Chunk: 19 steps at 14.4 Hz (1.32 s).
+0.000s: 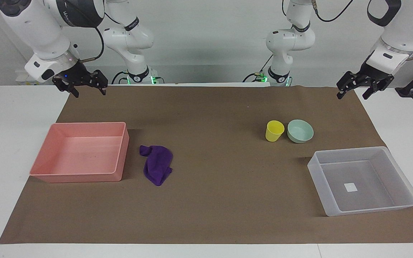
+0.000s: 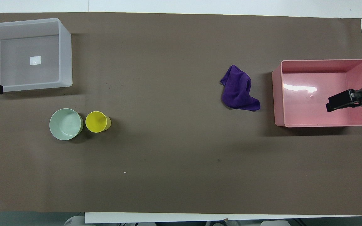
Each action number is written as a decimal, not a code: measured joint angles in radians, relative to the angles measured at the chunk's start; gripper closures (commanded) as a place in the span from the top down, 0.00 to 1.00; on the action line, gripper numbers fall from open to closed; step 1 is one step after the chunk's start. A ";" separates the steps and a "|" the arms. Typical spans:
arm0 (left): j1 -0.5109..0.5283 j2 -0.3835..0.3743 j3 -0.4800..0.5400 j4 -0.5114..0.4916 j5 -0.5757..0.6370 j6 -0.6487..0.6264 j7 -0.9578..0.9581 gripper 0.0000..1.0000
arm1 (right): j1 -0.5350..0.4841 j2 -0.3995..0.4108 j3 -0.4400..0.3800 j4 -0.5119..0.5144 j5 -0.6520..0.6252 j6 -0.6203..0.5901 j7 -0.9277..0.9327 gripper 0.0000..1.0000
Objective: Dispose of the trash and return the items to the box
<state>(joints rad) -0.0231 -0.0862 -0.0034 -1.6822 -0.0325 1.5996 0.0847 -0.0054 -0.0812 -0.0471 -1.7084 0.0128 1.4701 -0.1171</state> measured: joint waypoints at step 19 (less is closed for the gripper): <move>-0.033 -0.050 -0.009 -0.796 0.000 0.587 -0.201 0.00 | 0.263 0.318 0.008 -0.250 0.004 0.744 0.154 0.86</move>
<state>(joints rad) -0.0563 -0.1359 -0.0120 -2.4782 -0.0322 2.1863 -0.1168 0.2574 0.2369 -0.0395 -1.9582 0.0169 2.2145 0.0371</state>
